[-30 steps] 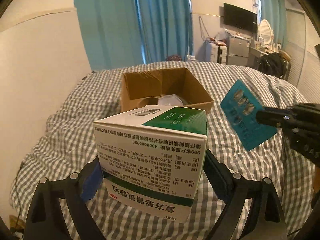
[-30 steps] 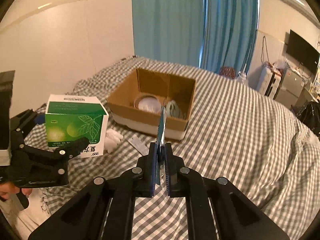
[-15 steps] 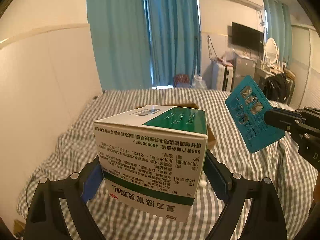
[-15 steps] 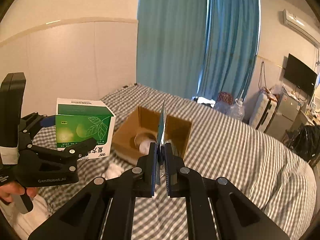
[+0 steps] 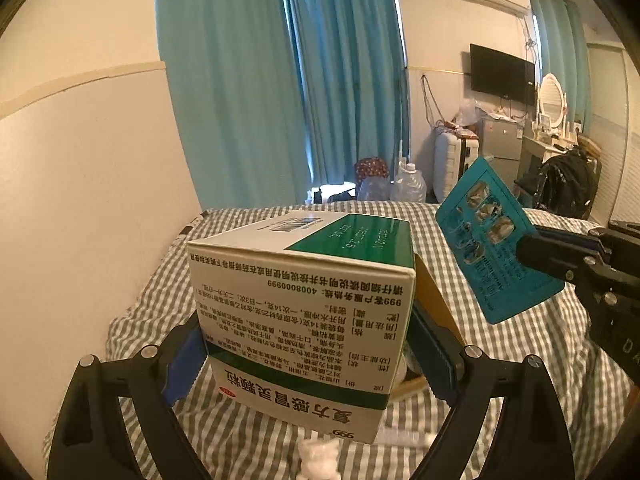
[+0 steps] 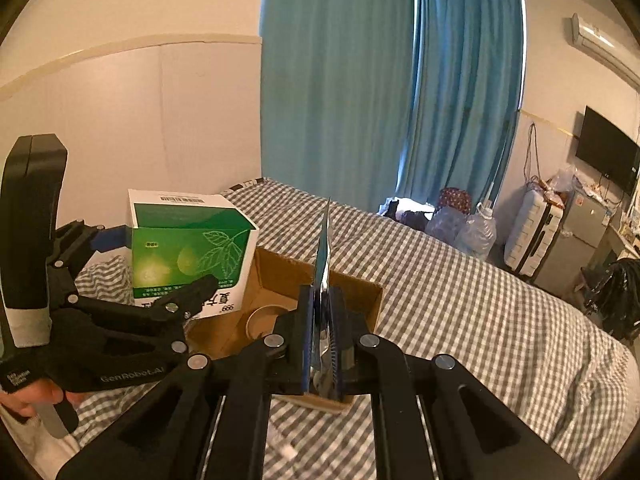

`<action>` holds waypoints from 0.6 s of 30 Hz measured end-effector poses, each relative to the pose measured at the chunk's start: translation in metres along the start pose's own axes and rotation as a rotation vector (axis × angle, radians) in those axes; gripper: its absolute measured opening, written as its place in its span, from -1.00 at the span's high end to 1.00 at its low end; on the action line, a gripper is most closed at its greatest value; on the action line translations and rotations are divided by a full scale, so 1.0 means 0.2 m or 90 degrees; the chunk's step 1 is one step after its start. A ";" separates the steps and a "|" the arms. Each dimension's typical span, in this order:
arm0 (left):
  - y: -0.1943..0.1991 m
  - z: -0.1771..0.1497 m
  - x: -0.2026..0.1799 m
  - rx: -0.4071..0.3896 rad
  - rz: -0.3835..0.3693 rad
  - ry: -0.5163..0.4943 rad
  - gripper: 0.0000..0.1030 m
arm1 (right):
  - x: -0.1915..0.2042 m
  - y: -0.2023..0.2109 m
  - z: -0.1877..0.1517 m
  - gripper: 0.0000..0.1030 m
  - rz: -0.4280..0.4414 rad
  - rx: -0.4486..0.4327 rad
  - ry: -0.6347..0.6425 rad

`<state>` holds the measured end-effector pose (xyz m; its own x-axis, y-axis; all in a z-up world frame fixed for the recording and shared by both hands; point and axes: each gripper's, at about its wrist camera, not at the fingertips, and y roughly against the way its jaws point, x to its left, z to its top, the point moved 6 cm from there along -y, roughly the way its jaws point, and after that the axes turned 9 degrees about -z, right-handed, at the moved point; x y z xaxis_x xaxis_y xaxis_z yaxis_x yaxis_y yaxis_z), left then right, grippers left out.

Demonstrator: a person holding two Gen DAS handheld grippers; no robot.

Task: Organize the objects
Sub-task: 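Carry the medicine box and blister pack into the box and release both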

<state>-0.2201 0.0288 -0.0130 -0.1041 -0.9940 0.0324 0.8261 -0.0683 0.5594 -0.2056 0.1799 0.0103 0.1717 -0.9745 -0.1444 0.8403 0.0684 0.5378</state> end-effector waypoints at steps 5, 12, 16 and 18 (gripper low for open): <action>-0.23 -0.03 0.03 0.029 -0.002 0.003 -0.80 | -0.02 -0.23 0.00 0.86 0.009 0.025 -0.021; -0.49 -0.15 0.07 0.072 -0.015 0.014 -0.80 | -0.02 -0.56 -0.11 0.86 0.011 0.074 -0.032; -0.58 -0.20 0.09 0.086 -0.023 0.019 -0.80 | -0.02 -0.68 -0.18 0.86 0.024 0.098 -0.042; -0.62 -0.22 0.10 0.095 -0.023 0.018 -0.80 | -0.01 -0.71 -0.21 0.85 0.031 0.106 -0.044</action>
<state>-0.3008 0.0131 -0.1177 -0.1151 -0.9933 -0.0117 0.7299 -0.0926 0.6773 -0.3043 0.1813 -0.1011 0.1695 -0.9837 -0.0603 0.7343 0.0853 0.6735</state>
